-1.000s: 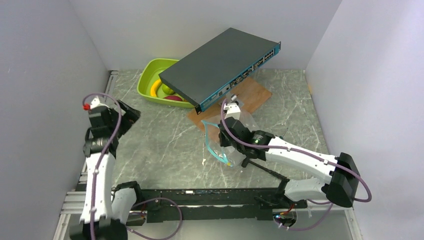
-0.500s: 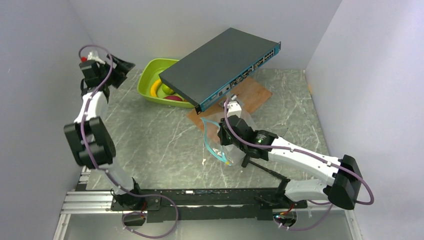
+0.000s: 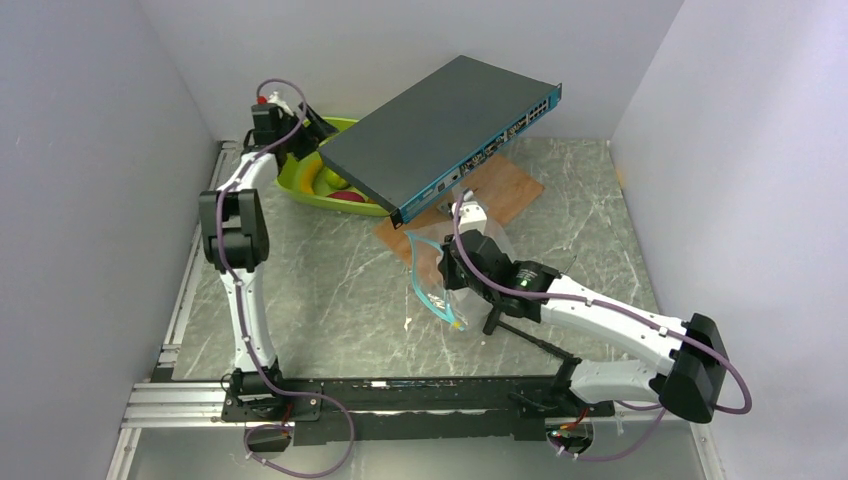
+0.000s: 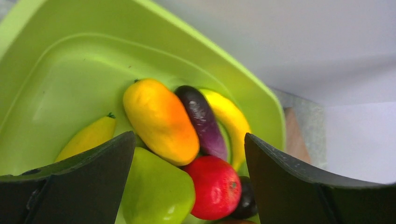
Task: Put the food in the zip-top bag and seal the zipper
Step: Move the bin to the center of the board.
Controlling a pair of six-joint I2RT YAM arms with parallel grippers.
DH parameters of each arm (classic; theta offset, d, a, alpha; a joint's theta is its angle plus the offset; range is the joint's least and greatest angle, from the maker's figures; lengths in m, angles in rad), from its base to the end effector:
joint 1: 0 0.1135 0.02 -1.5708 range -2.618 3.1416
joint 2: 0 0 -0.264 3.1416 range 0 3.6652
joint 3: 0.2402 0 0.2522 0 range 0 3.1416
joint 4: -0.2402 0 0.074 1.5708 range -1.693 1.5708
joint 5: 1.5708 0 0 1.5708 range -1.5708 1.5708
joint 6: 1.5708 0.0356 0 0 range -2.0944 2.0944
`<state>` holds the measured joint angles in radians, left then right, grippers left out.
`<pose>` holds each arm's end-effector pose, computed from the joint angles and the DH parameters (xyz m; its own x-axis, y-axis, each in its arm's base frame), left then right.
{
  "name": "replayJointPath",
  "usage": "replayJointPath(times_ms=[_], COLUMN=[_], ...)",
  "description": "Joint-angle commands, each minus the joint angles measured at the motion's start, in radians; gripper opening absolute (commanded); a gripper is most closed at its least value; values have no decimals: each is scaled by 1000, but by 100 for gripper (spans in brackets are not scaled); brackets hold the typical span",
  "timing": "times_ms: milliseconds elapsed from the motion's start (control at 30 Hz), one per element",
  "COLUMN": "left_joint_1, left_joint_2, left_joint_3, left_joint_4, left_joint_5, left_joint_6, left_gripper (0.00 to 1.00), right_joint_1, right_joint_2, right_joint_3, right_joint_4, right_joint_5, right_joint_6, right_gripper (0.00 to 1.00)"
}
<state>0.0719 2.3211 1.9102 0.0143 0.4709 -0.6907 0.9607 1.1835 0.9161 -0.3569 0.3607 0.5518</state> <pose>0.5458 0.0231 0.2229 -0.5221 -0.6068 -0.5993 0.0269 0.6906 -0.7227 0.1590 0.2055 0.2884 -0.6012 -0.0039 -0.7991 -0.3377 0.9075 0.2497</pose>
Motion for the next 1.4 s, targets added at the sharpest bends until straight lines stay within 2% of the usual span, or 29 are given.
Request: replayJointPath(times_ms=[0, 200, 533, 833, 967, 1133, 1267, 1367], left_joint_1=[-42, -66, -66, -65, -56, 2, 35, 54], left_joint_2=[45, 13, -69, -91, -108, -151, -211, -270], left_joint_3=[98, 8, -146, -181, -196, -296, -370, -419], left_joint_4=[-120, -152, -131, -148, -201, -168, -176, -205], left_joint_5=[-157, -289, -171, -38, -35, 13, -11, -33], left_joint_6=[91, 114, 138, 182, 210, 155, 171, 181], left_gripper=[91, 95, 100, 99, 86, 56, 34, 27], right_joint_1=[-4, -4, -3, -4, -6, -5, -3, -4], right_joint_2=[-37, -46, -59, -59, -58, -57, -58, -58], right_joint_3=[-14, -24, -34, -35, -34, -39, -39, -39], right_joint_4=[34, 38, 52, 53, 56, 61, 62, 65], right_joint_5=[14, 4, -12, -31, -34, -38, -43, -42], right_joint_6=[-16, -15, -13, -9, -7, -9, -7, -7], right_gripper=[0, 0, 0, 0, 0, 0, 0, 0])
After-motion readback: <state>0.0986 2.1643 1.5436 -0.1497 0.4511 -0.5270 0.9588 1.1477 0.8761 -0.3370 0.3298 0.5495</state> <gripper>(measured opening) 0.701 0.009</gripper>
